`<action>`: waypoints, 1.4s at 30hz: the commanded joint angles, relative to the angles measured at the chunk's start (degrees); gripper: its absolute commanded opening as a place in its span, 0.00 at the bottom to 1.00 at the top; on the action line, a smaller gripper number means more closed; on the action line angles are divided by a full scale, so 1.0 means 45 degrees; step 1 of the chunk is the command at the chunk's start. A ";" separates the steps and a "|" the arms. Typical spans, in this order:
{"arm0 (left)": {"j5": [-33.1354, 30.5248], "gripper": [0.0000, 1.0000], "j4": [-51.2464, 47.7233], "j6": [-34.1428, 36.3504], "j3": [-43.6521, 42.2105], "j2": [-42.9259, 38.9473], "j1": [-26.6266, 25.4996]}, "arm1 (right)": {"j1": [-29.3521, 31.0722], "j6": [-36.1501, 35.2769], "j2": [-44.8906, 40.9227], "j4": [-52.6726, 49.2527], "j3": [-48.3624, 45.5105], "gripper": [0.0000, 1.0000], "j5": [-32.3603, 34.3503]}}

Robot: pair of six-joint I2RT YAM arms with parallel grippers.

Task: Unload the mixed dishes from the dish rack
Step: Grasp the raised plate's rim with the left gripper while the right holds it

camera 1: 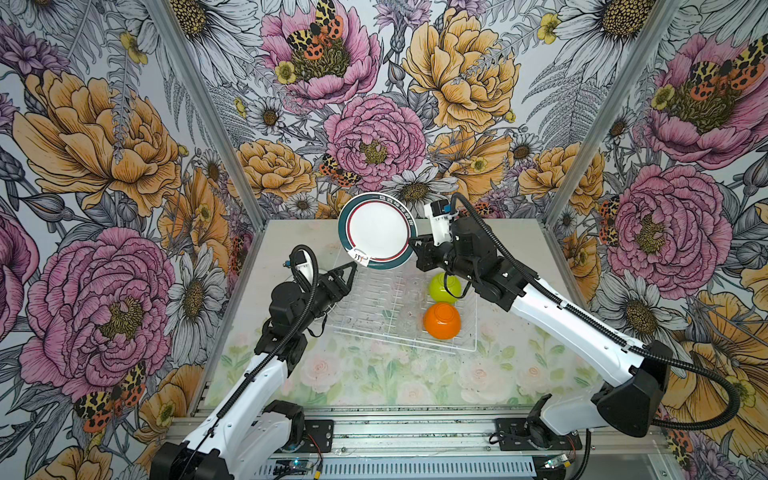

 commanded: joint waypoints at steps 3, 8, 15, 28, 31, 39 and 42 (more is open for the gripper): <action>0.0839 0.75 0.1365 0.0179 0.0546 0.0614 0.0138 | -0.0113 0.0395 -0.0669 0.1156 -0.0126 0.00 -0.0551; 0.1103 0.73 0.2317 -0.0128 0.0584 0.1257 0.0230 | -0.0144 0.0635 -0.0808 0.1364 -0.0238 0.00 -0.1041; 0.1931 0.73 0.4609 -0.1129 0.0605 0.2368 0.0338 | -0.0255 0.0905 -0.0938 0.1541 -0.0467 0.00 -0.1587; 0.2418 0.59 0.6679 -0.2517 0.0722 0.3939 0.0377 | -0.0273 0.1164 -0.0675 0.1706 -0.0579 0.00 -0.1873; 0.2422 0.56 0.6783 -0.2627 0.0760 0.4030 0.0372 | -0.0283 0.1242 -0.0671 0.1732 -0.0621 0.00 -0.1911; 0.2408 0.55 0.6898 -0.2776 0.0858 0.4096 0.0375 | -0.0330 0.1389 -0.0618 0.1862 -0.0615 0.00 -0.2167; 0.2456 0.50 0.6939 -0.2831 0.0858 0.4115 0.0376 | -0.0355 0.1431 -0.0562 0.1880 -0.0597 0.00 -0.2225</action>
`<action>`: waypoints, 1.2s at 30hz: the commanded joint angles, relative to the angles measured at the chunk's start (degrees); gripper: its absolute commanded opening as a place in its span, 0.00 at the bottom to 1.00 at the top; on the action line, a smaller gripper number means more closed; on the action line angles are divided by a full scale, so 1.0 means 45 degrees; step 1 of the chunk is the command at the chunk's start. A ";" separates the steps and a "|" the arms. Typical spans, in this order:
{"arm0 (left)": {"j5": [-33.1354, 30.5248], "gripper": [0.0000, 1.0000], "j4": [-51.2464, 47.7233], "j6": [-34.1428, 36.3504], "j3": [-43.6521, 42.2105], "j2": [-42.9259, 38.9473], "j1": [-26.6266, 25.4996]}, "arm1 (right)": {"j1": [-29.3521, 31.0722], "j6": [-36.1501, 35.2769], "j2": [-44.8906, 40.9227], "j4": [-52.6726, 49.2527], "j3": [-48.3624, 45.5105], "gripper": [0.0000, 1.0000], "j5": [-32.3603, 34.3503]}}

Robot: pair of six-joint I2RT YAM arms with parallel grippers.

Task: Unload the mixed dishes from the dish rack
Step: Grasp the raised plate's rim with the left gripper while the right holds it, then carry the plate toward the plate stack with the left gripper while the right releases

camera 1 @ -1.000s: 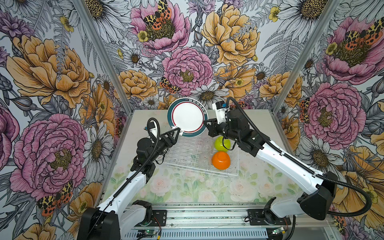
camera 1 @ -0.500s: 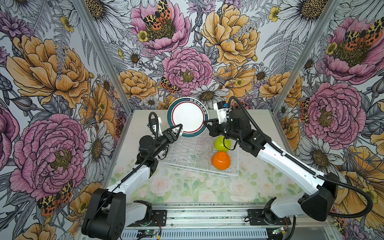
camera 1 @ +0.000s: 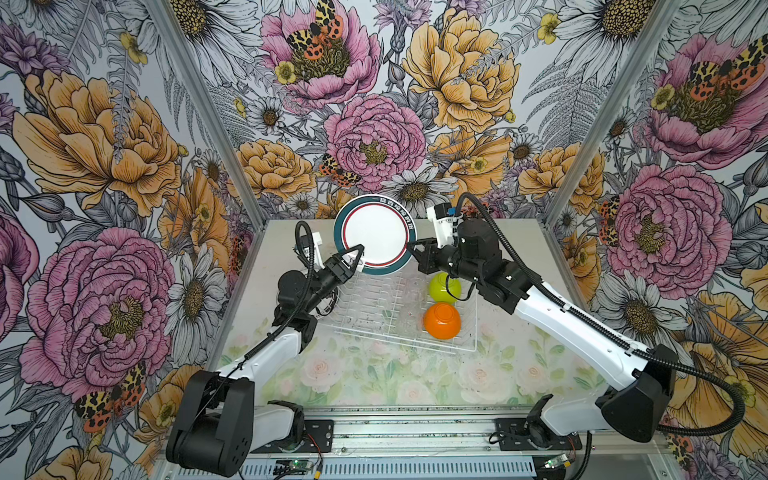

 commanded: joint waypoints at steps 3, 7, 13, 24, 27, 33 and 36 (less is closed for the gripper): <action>0.0239 0.45 0.0619 -0.0148 0.0238 0.0114 0.0115 | -0.0107 0.0301 -0.0103 0.1197 0.0189 0.00 -0.0577; 0.0217 0.45 0.0817 -0.0318 0.0168 0.0115 0.0107 | -0.0120 0.0404 0.0042 0.1266 0.0234 0.00 -0.0739; 0.0239 0.40 0.0969 -0.0367 0.0141 0.0115 0.0124 | -0.0146 0.0467 0.0191 0.1270 0.0246 0.00 -0.0979; 0.0365 0.03 0.1607 -0.0864 0.0114 0.0455 0.0185 | -0.0224 0.0555 0.0420 0.1285 0.0282 0.02 -0.1053; 0.0491 0.00 0.1554 -0.0933 0.0211 0.0613 0.0190 | -0.0253 0.0575 0.0420 0.1321 0.0246 0.08 -0.1024; 0.0384 0.00 0.1694 -0.1012 0.0139 0.0677 0.0239 | -0.0372 0.0558 0.0361 0.1335 0.0117 0.57 -0.0965; 0.0335 0.00 0.1568 -0.1011 0.0101 0.0601 0.0363 | -0.0418 0.0463 0.0250 0.1327 -0.0035 0.71 -0.0767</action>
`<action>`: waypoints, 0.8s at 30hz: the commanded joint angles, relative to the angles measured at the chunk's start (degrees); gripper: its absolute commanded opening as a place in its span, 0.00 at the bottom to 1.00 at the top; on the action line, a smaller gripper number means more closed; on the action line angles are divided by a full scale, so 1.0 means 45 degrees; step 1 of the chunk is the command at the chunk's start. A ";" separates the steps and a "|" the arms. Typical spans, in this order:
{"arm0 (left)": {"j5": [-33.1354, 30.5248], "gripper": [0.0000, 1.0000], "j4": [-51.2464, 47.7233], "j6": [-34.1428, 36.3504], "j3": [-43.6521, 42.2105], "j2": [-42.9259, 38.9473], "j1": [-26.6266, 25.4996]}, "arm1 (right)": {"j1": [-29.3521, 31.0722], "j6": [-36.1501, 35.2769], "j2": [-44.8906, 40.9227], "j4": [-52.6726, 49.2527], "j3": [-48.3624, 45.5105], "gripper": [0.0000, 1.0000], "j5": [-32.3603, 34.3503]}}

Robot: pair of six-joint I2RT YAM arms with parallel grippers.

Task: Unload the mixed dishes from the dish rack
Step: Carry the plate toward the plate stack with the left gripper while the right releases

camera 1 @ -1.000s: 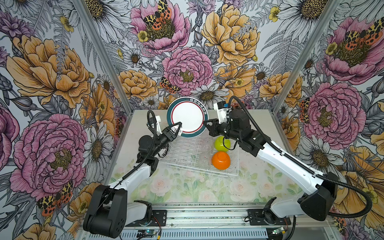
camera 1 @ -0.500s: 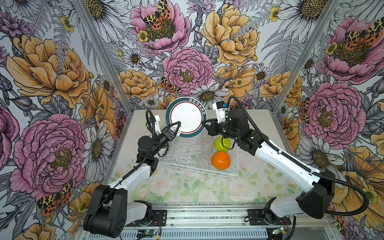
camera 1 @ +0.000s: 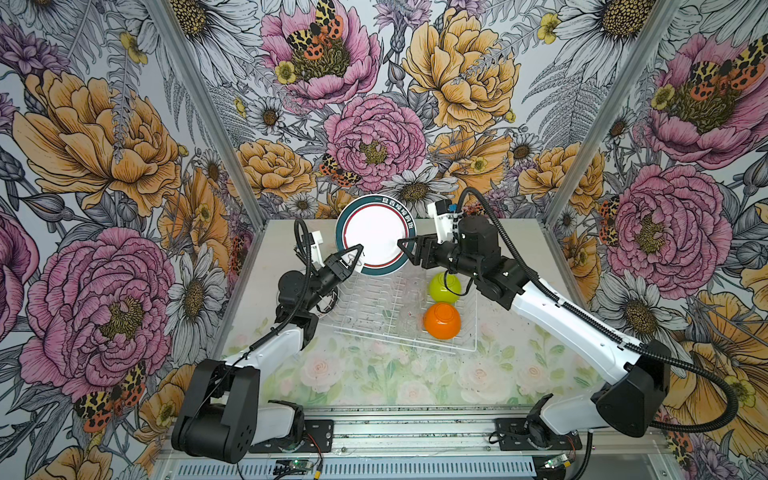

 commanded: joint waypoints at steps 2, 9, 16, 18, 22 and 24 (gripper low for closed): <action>-0.0209 0.00 0.0074 0.0163 0.0072 -0.0178 0.0360 | -0.0014 -0.0408 -0.0256 0.0481 -0.0205 0.77 0.0296; -0.0141 0.00 -0.2853 0.0556 0.0574 -0.0949 0.1648 | -0.0082 -0.0681 -0.0904 0.0495 -0.1134 0.84 0.1644; -0.2214 0.00 -0.8866 0.2640 0.1066 -0.3086 0.3274 | -0.0189 -0.0776 -0.1398 0.0493 -0.2113 0.85 0.2477; -0.2596 0.00 -0.9981 0.2938 0.0789 -0.3763 0.3930 | -0.0238 -0.0812 -0.1524 0.0495 -0.2334 0.85 0.2477; -0.3556 0.00 -1.1795 0.3054 0.0073 -0.5167 0.5620 | -0.0343 -0.0996 -0.1724 0.0494 -0.2624 0.85 0.2397; -0.3874 0.00 -1.2229 0.3155 -0.0252 -0.5721 0.6420 | -0.0386 -0.1096 -0.1783 0.0492 -0.2677 0.85 0.2268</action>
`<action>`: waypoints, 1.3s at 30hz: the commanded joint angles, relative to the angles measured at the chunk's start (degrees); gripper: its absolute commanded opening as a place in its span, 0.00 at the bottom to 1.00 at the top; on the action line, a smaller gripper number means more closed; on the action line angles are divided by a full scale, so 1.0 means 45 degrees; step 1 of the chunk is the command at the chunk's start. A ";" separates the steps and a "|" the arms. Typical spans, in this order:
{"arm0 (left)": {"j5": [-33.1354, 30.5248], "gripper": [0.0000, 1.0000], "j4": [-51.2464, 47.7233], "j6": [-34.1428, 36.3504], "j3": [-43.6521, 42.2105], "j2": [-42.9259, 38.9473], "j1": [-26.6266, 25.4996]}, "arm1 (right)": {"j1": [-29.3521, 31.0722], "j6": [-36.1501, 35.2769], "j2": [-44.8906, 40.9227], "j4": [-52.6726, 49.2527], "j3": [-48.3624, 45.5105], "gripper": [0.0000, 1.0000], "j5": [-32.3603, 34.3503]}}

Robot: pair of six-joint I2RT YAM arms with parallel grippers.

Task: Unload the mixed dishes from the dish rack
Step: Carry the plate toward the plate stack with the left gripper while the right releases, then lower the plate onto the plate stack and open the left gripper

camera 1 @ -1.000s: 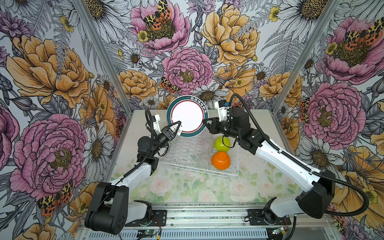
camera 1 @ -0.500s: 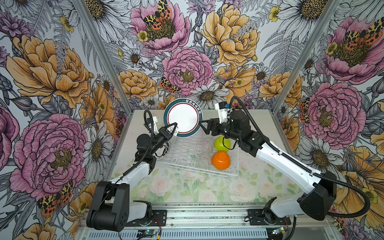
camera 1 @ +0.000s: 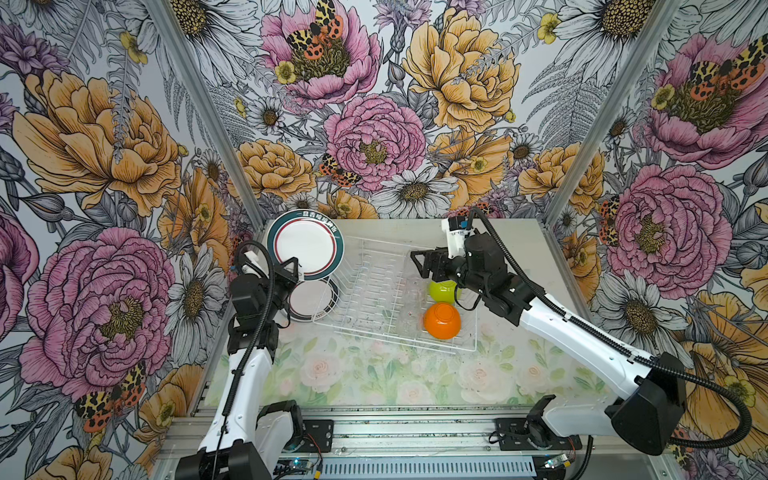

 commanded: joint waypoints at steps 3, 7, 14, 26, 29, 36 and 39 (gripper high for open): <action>-0.1927 0.00 -0.2579 0.0612 -0.0470 -0.1042 0.1697 | -0.0187 -0.0391 -0.0502 0.0236 -0.0100 0.85 -0.0290; -0.1928 0.00 -0.2835 0.0746 -0.0535 -0.0441 0.2152 | -0.0380 -0.0490 -0.0778 0.0226 -0.0326 0.85 -0.0510; -0.1017 0.00 -0.2849 0.1049 -0.0150 0.1601 0.2177 | -0.0788 -0.0345 -0.1133 0.0244 -0.0792 0.85 -0.0831; -0.1283 0.00 -0.3176 0.1676 0.0640 0.3510 0.1041 | -0.1315 -0.0197 -0.1958 0.0219 -0.1608 0.85 -0.1139; -0.1559 0.00 -0.3346 0.1778 0.0868 0.3782 0.0587 | -0.1470 -0.0080 -0.2010 0.0206 -0.1650 0.85 -0.1314; -0.1400 0.00 -0.3840 0.2015 0.1369 0.4430 0.0367 | -0.1801 0.0066 -0.2149 0.0204 -0.1526 0.85 -0.1561; -0.1256 0.00 -0.3875 0.2234 0.1363 0.4534 0.0240 | -0.1891 0.0106 -0.2135 0.0167 -0.1555 0.85 -0.1631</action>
